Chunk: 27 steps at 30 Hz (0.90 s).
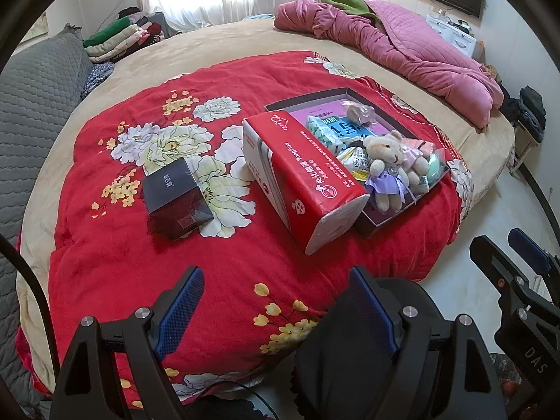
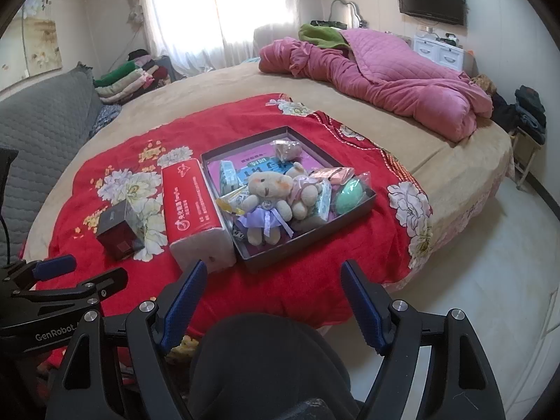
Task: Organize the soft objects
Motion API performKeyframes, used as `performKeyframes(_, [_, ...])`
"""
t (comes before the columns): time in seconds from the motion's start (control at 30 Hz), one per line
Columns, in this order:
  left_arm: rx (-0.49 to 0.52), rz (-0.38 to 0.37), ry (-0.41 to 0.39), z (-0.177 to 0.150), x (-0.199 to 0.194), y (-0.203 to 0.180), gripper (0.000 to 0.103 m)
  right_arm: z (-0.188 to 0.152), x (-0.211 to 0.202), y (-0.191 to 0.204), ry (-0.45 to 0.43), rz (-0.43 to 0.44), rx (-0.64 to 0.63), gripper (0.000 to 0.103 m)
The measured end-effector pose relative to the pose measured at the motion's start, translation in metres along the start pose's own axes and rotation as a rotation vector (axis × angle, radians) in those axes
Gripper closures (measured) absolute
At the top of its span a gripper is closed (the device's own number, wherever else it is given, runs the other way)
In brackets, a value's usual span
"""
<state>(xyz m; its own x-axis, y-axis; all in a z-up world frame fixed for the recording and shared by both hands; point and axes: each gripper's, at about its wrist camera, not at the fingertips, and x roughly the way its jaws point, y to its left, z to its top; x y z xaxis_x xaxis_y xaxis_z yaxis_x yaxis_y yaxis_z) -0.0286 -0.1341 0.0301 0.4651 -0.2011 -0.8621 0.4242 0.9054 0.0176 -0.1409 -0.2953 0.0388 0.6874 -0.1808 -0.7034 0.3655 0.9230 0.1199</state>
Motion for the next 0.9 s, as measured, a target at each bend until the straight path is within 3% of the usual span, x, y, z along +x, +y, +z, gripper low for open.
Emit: performKeyframes(0.9, [0.000,-0.002,0.016,-0.0005,0.0025,-0.0013,0.019,-0.0001,0.0024,-0.0021,0.009,-0.002,0.008,0.024])
